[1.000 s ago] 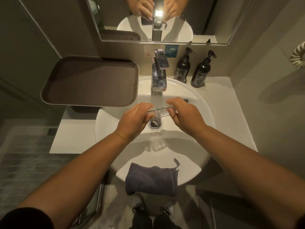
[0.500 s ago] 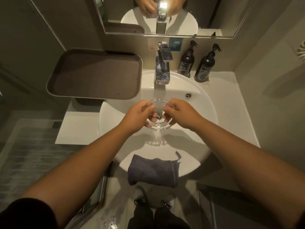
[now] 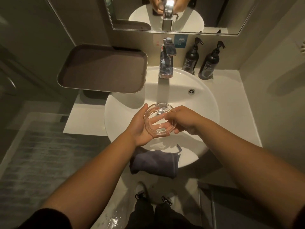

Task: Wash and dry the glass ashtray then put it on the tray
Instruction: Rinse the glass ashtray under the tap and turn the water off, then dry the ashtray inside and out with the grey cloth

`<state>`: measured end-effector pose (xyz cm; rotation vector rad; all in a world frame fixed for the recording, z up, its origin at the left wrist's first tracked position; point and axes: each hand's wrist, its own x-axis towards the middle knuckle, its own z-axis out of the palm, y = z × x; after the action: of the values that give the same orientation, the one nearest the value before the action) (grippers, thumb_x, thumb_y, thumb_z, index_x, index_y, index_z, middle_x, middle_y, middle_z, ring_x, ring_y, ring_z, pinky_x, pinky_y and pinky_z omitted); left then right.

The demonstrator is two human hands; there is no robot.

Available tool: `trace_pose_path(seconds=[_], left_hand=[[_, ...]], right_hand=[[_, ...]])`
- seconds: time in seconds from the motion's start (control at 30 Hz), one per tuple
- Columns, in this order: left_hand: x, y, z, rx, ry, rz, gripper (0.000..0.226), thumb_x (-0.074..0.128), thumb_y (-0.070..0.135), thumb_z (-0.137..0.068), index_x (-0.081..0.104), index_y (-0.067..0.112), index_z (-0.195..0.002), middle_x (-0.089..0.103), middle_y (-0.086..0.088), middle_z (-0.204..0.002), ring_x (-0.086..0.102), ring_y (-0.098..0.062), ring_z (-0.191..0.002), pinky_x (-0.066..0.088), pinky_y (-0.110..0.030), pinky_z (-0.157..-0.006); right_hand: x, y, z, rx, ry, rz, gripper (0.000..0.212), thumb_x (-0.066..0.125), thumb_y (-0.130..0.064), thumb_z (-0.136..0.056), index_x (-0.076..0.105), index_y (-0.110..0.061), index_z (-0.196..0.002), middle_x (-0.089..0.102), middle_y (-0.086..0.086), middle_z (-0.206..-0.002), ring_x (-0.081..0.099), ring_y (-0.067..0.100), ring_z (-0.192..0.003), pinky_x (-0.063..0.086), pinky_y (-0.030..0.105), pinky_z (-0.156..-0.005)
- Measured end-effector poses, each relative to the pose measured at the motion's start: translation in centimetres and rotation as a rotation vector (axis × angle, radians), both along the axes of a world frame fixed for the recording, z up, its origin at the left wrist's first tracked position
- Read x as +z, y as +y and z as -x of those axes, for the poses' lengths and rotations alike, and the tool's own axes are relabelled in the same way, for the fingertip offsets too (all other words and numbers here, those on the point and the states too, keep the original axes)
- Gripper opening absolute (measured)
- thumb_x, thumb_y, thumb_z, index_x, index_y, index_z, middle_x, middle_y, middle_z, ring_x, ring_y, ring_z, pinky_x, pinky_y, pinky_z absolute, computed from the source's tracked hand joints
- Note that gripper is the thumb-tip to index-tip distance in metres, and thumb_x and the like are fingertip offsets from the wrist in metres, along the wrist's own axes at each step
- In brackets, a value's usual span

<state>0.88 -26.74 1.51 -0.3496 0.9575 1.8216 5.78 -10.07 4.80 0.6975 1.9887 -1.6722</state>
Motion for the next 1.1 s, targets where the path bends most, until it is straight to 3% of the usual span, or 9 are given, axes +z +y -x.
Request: trace_pose_path(seconds=[0.2,0.4,0.57,0.63,0.7,0.77,0.83,0.93,1.1], left_hand=[[0.6,-1.1,-1.1,0.069,-0.019,0.022,0.065,0.034,0.058,-0.098,0.066,0.007,-0.123,0.065,-0.022,-0.127,0.061,-0.040,-0.117,0.044,-0.056,-0.103],[1.0,-2.4,-1.6,0.097,0.010,0.070,0.065,0.033,0.052,-0.101,0.082,0.014,-0.084,0.076,-0.013,-0.104,0.069,-0.036,-0.100,0.050,-0.054,-0.092],[0.9,-4.4,-1.2,0.132,0.053,0.097,0.058,0.034,0.049,-0.101,0.080,0.015,-0.098,0.073,-0.013,-0.115,0.072,-0.032,-0.099,0.053,-0.049,-0.091],[0.8,-5.4,-0.9,0.148,0.059,0.111,0.054,0.033,0.049,-0.101,0.073,0.014,-0.111,0.070,-0.014,-0.120,0.069,-0.034,-0.105,0.054,-0.048,-0.091],[0.7,-6.5,-0.4,0.165,0.062,0.120,0.050,0.032,0.050,-0.102,0.066,0.016,-0.116,0.071,-0.012,-0.118,0.067,-0.037,-0.109,0.053,-0.050,-0.092],[0.4,-7.5,-0.1,0.155,0.061,0.129,0.050,0.031,0.052,-0.101,0.060,0.019,-0.126,0.071,-0.011,-0.120,0.068,-0.038,-0.108,0.054,-0.052,-0.089],[0.2,-8.3,-0.2,0.135,0.052,0.125,0.052,0.032,0.054,-0.101,0.056,0.020,-0.132,0.070,-0.011,-0.123,0.069,-0.038,-0.106,0.055,-0.052,-0.086],[0.1,-9.1,-0.4,0.111,0.053,0.106,0.051,0.033,0.054,-0.100,0.057,0.020,-0.130,0.071,-0.010,-0.120,0.069,-0.038,-0.105,0.055,-0.050,-0.085],[-0.2,-9.4,-0.6,0.087,0.054,0.085,0.048,0.033,0.053,-0.101,0.062,0.019,-0.119,0.070,-0.010,-0.121,0.067,-0.038,-0.108,0.055,-0.049,-0.083]], right_hand=[[0.5,-1.3,-0.4,0.116,0.011,-0.156,0.019,0.055,-0.019,-0.095,0.063,-0.002,-0.098,0.069,0.013,-0.071,0.062,0.017,-0.046,0.046,0.021,-0.042],[1.3,-2.7,-0.3,0.248,0.057,-0.373,0.030,0.057,-0.032,-0.090,0.064,-0.008,-0.073,0.064,0.009,-0.057,0.058,0.020,-0.047,0.044,0.023,-0.046],[1.8,-3.9,-0.7,0.257,0.180,-0.716,0.067,0.044,-0.068,-0.086,0.060,-0.005,-0.070,0.069,0.011,-0.069,0.065,0.027,-0.063,0.052,0.038,-0.065],[1.8,-4.2,-1.9,0.193,0.244,-0.770,0.062,0.042,-0.069,-0.088,0.052,-0.010,-0.068,0.062,0.007,-0.067,0.058,0.025,-0.063,0.046,0.037,-0.060],[1.5,-5.1,-3.8,0.233,0.256,-0.814,0.053,0.045,-0.065,-0.089,0.052,-0.015,-0.075,0.060,0.002,-0.072,0.053,0.019,-0.064,0.043,0.034,-0.060],[0.7,-6.5,-5.9,0.403,0.253,-0.846,0.046,0.050,-0.064,-0.088,0.059,-0.019,-0.093,0.065,-0.001,-0.094,0.057,0.016,-0.079,0.048,0.034,-0.072],[-0.5,-8.2,-7.7,0.612,0.294,-0.838,0.053,0.051,-0.066,-0.085,0.058,-0.023,-0.115,0.060,-0.003,-0.116,0.056,0.017,-0.099,0.047,0.033,-0.084],[-2.4,-10.4,-9.4,0.823,0.391,-0.843,0.064,0.055,-0.067,-0.083,0.048,-0.025,-0.131,0.056,-0.001,-0.127,0.053,0.020,-0.112,0.046,0.036,-0.093],[-4.4,-11.8,-9.9,0.843,0.405,-0.946,0.085,0.056,-0.065,-0.084,0.023,-0.021,-0.149,0.043,0.003,-0.147,0.048,0.023,-0.125,0.043,0.040,-0.102]])
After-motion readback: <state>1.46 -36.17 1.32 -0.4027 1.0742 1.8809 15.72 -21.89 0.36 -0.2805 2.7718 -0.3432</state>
